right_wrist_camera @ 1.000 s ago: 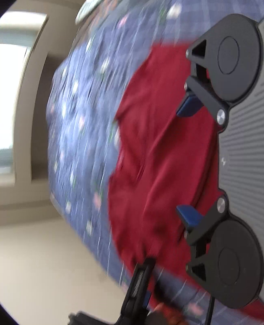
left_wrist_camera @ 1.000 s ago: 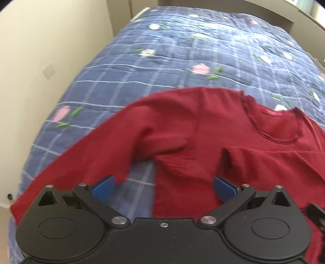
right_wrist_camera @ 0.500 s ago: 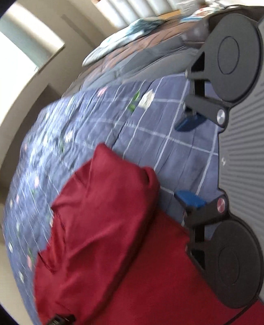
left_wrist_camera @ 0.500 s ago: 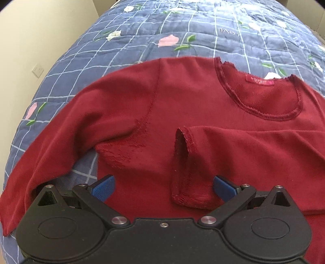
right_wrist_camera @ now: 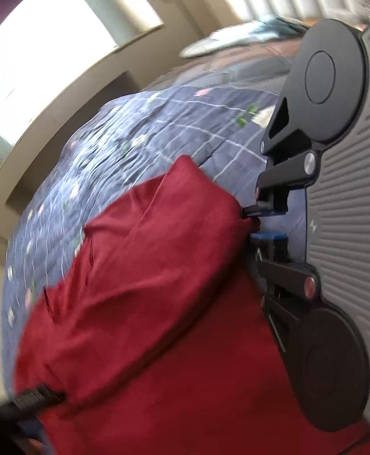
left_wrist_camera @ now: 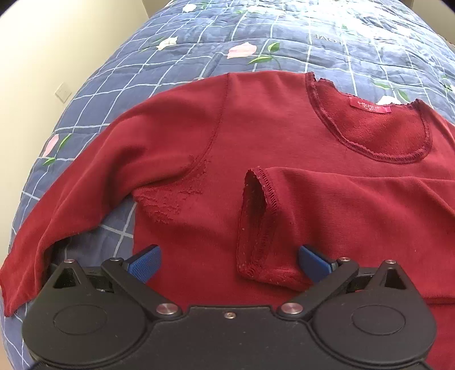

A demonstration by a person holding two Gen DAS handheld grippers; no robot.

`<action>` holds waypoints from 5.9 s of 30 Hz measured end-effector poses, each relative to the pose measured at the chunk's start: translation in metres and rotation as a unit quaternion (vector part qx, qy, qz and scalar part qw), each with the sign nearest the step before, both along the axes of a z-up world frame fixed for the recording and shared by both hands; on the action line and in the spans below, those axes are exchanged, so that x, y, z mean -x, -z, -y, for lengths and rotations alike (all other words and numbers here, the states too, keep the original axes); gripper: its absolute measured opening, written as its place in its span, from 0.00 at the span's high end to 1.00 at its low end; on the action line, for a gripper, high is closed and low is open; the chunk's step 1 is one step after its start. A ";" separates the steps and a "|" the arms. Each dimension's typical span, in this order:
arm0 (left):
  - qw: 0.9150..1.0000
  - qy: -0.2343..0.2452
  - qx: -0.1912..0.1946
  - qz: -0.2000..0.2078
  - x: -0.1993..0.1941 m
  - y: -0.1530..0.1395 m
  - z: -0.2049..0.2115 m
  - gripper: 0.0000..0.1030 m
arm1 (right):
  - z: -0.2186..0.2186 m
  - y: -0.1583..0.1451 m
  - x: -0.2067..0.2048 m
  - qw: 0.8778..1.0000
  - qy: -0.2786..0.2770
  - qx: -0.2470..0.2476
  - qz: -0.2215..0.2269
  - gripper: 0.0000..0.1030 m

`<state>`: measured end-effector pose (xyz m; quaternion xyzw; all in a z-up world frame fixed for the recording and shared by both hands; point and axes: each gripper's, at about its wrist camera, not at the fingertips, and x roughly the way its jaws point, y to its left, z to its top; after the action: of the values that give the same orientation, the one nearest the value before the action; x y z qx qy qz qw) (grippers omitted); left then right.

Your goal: Fold small clothes

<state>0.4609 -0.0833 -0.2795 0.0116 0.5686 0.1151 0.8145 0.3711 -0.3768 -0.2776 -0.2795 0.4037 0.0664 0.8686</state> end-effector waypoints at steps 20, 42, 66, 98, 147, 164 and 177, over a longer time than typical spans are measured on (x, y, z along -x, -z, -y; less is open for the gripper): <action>0.999 -0.002 0.018 0.031 0.017 -0.010 -0.021 0.01 | 0.060 -0.020 0.011 0.870 0.358 -0.337 -0.022 0.61; 0.906 -0.402 0.075 0.106 0.165 -0.038 -0.261 0.01 | -0.168 -0.033 0.044 0.943 0.103 -0.292 -0.123 0.03; 0.840 -0.447 0.072 0.300 0.162 -0.093 -0.332 0.98 | -0.161 -0.018 0.056 0.938 0.131 -0.283 -0.148 0.02; 0.890 0.127 0.254 0.357 0.023 -0.148 -0.014 0.97 | -0.034 -0.036 0.083 0.921 0.278 -0.267 -0.048 0.02; 0.987 0.071 0.044 0.138 0.064 -0.014 -0.151 0.03 | -0.087 -0.097 -0.065 0.925 0.157 -0.346 0.023 0.90; 0.958 0.210 -0.049 0.189 0.014 -0.008 -0.106 0.18 | -0.069 -0.102 -0.063 0.928 0.176 -0.326 0.040 0.90; 0.959 0.221 -0.012 0.175 0.005 -0.017 -0.118 0.90 | -0.078 -0.075 -0.058 0.927 0.180 -0.330 -0.001 0.90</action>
<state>0.4562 0.0343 -0.2620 0.1261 0.3991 -0.0607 0.9061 0.4288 -0.2990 -0.2025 0.1005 0.4039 0.0384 0.9085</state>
